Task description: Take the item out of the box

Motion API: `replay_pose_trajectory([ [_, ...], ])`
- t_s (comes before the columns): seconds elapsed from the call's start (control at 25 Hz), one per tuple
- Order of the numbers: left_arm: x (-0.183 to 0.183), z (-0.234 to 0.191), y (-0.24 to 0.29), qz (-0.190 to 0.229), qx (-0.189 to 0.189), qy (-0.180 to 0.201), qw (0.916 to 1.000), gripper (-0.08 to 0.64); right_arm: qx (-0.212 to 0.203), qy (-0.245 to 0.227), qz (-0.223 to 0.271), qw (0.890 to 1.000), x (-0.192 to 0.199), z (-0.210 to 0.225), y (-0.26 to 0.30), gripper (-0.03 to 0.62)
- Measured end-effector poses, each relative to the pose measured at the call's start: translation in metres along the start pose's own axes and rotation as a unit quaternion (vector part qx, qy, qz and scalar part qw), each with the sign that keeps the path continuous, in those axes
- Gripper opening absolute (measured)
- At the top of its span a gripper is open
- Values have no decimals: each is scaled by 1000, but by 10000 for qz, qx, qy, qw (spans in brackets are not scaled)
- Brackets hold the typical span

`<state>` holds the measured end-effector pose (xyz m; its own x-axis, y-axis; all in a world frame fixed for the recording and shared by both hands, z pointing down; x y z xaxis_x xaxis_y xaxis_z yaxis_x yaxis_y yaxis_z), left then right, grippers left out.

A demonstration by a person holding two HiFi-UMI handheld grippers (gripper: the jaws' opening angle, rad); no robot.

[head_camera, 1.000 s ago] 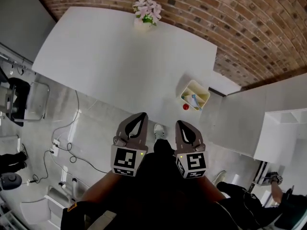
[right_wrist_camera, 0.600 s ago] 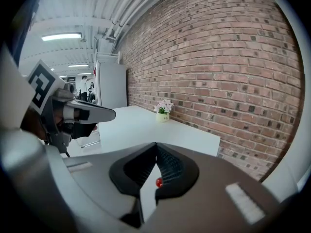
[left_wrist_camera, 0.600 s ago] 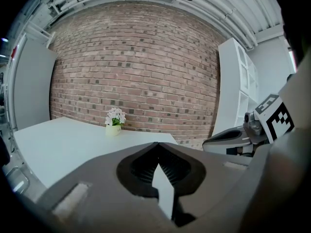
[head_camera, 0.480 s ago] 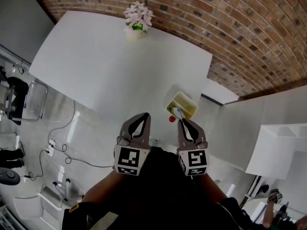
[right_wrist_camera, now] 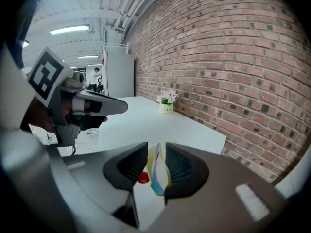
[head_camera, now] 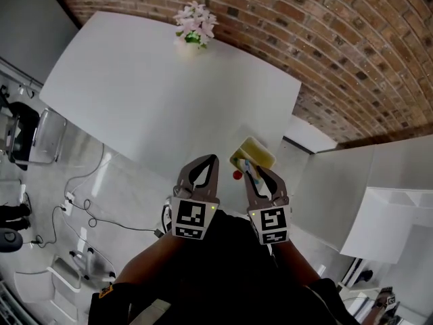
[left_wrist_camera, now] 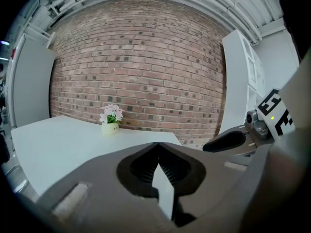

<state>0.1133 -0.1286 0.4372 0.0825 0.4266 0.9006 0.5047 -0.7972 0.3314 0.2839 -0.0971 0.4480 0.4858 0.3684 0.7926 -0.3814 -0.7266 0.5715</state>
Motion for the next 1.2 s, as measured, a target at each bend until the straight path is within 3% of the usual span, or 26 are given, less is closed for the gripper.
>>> replay_pose_trajectory([
  [0.52, 37, -7, 22, -459, -173, -18, 9988, 5, -251, -83, -402, 9988, 33, -3, 23, 112],
  [0.76, 49, -14, 27, -688, -282, -39, 9972, 5, -215, -196, -543, 9981, 39, 0, 31, 41],
  [1.2, 33, -18, 21, -600, -173, -21, 9980, 5, 99, -254, -413, 9988, 19, 8, 22, 5],
])
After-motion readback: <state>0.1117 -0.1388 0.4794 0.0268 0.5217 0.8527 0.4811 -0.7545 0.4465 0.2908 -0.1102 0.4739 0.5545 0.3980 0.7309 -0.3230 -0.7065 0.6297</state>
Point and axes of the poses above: the fingertips, and each gripper's own axes: y forward along the fingers, z to its right, x out of its underside, the point moved 8 cm from there along -y, backward along the fingers, and after that the axes turned 9 degrees about -y, right-handed, at the moved point
